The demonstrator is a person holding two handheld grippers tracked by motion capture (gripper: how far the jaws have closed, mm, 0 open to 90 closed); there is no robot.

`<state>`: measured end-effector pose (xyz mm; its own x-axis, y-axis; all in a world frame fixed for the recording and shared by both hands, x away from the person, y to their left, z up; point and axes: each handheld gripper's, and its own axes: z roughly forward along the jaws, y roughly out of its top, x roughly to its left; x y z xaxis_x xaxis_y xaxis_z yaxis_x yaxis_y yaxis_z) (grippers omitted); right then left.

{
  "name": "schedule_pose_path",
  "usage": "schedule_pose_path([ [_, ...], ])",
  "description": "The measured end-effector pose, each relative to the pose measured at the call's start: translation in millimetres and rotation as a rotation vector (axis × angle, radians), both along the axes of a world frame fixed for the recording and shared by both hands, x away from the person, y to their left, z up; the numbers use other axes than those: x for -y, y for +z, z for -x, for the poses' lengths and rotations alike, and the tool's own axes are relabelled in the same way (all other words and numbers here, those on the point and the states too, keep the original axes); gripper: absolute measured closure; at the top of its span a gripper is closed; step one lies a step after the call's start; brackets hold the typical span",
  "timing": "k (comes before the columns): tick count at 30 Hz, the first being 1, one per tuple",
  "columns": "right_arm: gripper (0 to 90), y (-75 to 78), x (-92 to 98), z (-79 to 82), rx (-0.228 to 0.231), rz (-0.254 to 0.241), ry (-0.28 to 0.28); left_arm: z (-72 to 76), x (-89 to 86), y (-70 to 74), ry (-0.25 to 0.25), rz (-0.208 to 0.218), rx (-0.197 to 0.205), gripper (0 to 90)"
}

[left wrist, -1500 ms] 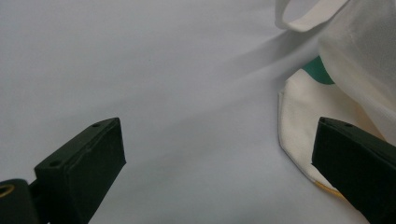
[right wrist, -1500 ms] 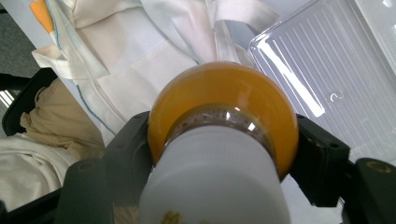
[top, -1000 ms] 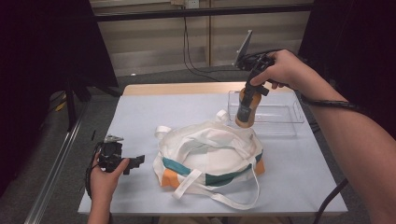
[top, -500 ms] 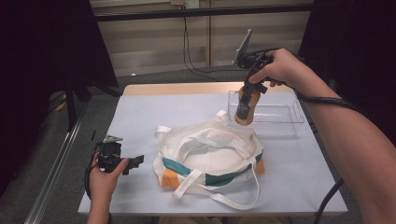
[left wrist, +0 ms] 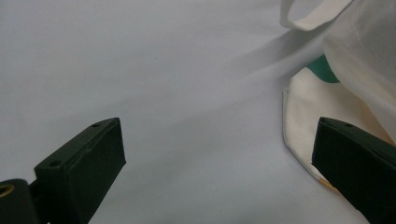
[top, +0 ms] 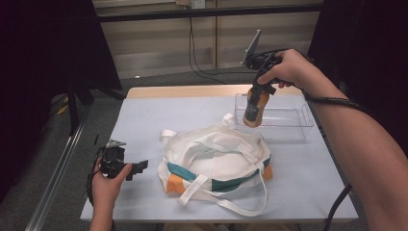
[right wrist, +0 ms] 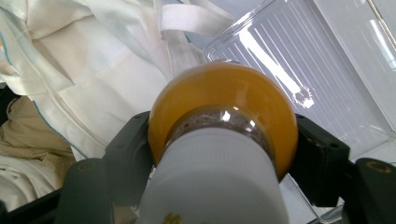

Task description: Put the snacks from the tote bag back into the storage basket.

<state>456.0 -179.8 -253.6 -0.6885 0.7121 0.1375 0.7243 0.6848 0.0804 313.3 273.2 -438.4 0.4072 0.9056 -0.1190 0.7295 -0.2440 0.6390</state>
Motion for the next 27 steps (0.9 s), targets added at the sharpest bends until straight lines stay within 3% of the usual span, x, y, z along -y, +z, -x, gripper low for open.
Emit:
schedule_pose_path([
  [27,29.8,-3.0,3.7,-12.7,0.022,0.015,-0.004,0.9,0.4,-1.0,-0.009,0.007,0.0,2.3],
])
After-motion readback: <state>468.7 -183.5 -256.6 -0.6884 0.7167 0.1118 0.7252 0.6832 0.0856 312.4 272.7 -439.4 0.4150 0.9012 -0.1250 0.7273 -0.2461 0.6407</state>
